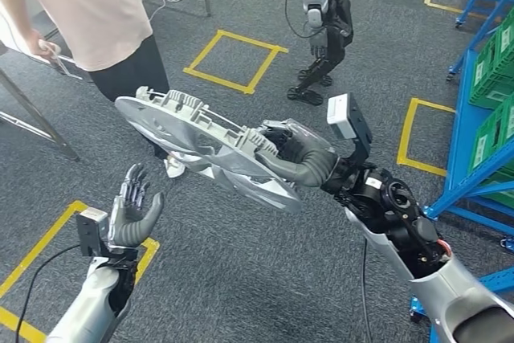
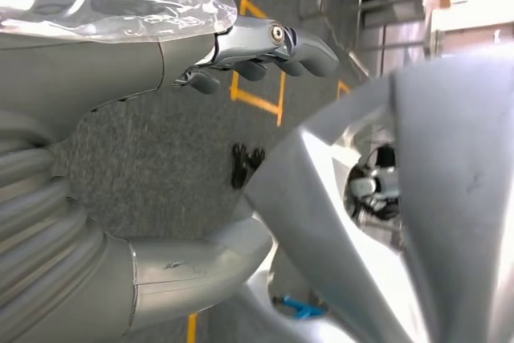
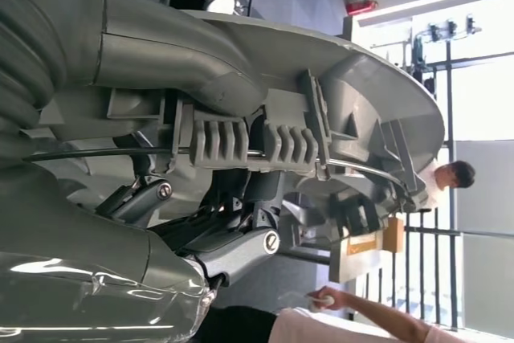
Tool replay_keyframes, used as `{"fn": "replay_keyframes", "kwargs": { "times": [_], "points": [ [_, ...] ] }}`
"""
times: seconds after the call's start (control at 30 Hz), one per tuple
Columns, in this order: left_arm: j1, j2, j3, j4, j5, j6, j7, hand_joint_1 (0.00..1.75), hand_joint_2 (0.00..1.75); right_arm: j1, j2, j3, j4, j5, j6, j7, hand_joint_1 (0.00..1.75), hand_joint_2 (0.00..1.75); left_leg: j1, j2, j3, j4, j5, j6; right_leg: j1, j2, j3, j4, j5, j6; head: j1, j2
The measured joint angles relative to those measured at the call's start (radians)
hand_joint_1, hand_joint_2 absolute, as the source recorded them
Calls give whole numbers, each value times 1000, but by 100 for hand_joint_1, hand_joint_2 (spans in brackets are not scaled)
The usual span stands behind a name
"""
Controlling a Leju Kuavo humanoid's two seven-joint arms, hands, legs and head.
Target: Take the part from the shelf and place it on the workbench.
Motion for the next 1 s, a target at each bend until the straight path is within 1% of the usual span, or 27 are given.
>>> {"fn": "replay_keyframes", "kwargs": {
  "times": [0.03,0.07,0.1,0.13,0.17,0.2,0.27,0.3,0.33,0.4,0.43,0.47,0.5,0.57,0.6,0.63,0.67,0.7,0.73,0.77,0.8,0.83,0.87,0.9,0.93,0.97,1.0],
  "points": [
    [-1,0,0,0,0,0,0,0,175,-1,0,0,0,0,0,1,175,175,1,26,-30,63,-33,-2,1,-9,1,-2,2,-3,-6,0],
    [-1,0,0,0,0,0,0,0,175,-1,0,0,0,0,-1,1,175,175,2,42,-65,137,-65,-5,2,-19,1,-2,2,-5,-14,0],
    [0,0,0,0,0,0,0,0,175,-1,0,0,0,0,-2,2,175,175,4,50,-96,199,-86,-8,3,-28,0,-2,1,-6,-19,0],
    [1,0,0,0,0,0,0,0,175,0,0,1,0,0,-5,3,175,175,5,54,-112,232,-91,-11,3,-38,0,-2,1,-6,-23,0],
    [2,0,0,1,0,0,0,0,175,0,0,0,0,0,-7,4,175,175,6,57,-107,224,-78,-13,2,-46,0,-2,0,-5,-28,0],
    [1,0,0,1,0,0,0,0,175,0,0,0,0,0,-10,5,175,175,8,63,-82,176,-50,-15,2,-55,0,-1,-1,-4,-33,0],
    [-3,1,0,0,0,0,0,0,175,0,0,0,-2,0,-12,6,175,175,7,90,-3,33,6,-15,4,-69,-1,5,-5,4,-41,0],
    [-6,0,0,0,0,0,0,0,175,0,0,0,-4,0,-13,7,175,175,6,99,25,-20,22,-11,6,-74,-2,8,-8,9,-42,0],
    [-8,0,0,0,0,0,0,0,175,0,0,-1,-5,1,-13,7,175,175,4,104,39,-48,27,-5,9,-80,-2,11,-11,14,-41,0],
    [-9,-1,0,1,0,0,0,0,175,-1,0,0,-8,1,-16,8,175,175,2,90,40,-55,26,10,10,-92,0,12,-14,25,-36,0],
    [-9,-2,0,1,0,-1,1,0,175,-1,0,-1,-9,1,-18,10,175,175,3,83,41,-55,27,15,7,-91,-1,16,-20,31,-33,0],
    [-10,-2,0,2,1,-1,2,0,175,0,0,-1,-10,1,-22,11,175,175,4,76,42,-56,27,21,4,-80,-7,33,-33,37,-31,0],
    [-12,-3,0,2,2,-2,4,0,175,0,0,-2,-11,2,-26,13,175,175,6,69,44,-57,28,26,3,-64,-23,71,-57,40,-27,0],
    [-14,-8,1,2,4,-2,9,0,175,4,-1,-2,-14,3,-33,16,175,175,6,55,45,-57,28,34,2,-29,-83,206,-123,44,-14,0],
    [-14,-10,1,3,5,-2,13,0,175,7,-1,-2,-15,4,-35,18,175,175,5,47,45,-57,28,36,2,-22,-116,275,-148,45,-8,0],
    [-13,-13,1,4,7,-1,18,0,175,11,-1,-2,-15,5,-38,20,175,175,4,37,45,-57,28,37,2,-18,-138,318,-157,44,-5,0],
    [-13,-15,1,4,10,1,23,0,175,14,-1,-3,-15,6,-41,21,175,175,3,27,45,-57,27,38,2,-17,-144,323,-146,42,-2,0],
    [-13,-17,1,5,12,5,28,0,175,16,-1,-3,-16,7,-44,23,175,175,3,17,46,-56,27,38,2,-15,-131,286,-116,38,1,0],
    [-13,-18,1,5,14,11,31,0,175,17,-1,-5,-16,10,-47,24,175,175,3,6,48,-56,27,37,2,-7,-104,220,-75,33,5,0],
    [-12,-20,1,5,14,17,34,0,175,17,-1,-6,-17,14,-49,24,175,175,3,-3,48,-56,26,36,2,11,-74,150,-41,27,8,0],
    [-10,-22,1,4,13,25,35,0,175,17,-1,-8,-17,17,-52,24,175,175,2,-13,46,-55,27,33,2,27,-46,90,-17,22,8,0],
    [-7,-23,1,2,12,32,34,0,175,17,-1,-9,-17,20,-53,24,175,175,3,-20,43,-55,28,29,3,39,-28,52,-7,18,11,0],
    [0,-25,1,-1,12,40,33,0,175,17,-1,-9,-17,22,-55,23,175,175,4,-27,37,-55,31,23,5,44,-19,37,-9,16,13,0],
    [8,-25,1,-7,11,49,32,0,175,17,-1,-10,-18,23,-57,22,175,175,5,-35,33,-56,35,16,6,37,-15,29,-10,15,15,0],
    [18,-24,1,-15,11,59,31,0,175,18,-1,-10,-17,23,-60,21,175,175,6,-33,30,-56,35,10,4,28,-12,22,-10,11,17,0],
    [27,-22,1,-25,11,67,31,0,175,18,-2,-12,-17,23,-62,19,175,175,3,-19,24,-46,27,5,2,19,-9,16,-8,7,14,0],
    [33,-20,1,-35,10,73,32,0,175,19,-2,-15,-17,23,-64,17,175,175,1,0,11,-17,8,1,0,10,-6,10,-6,3,8,0]
  ]
}}
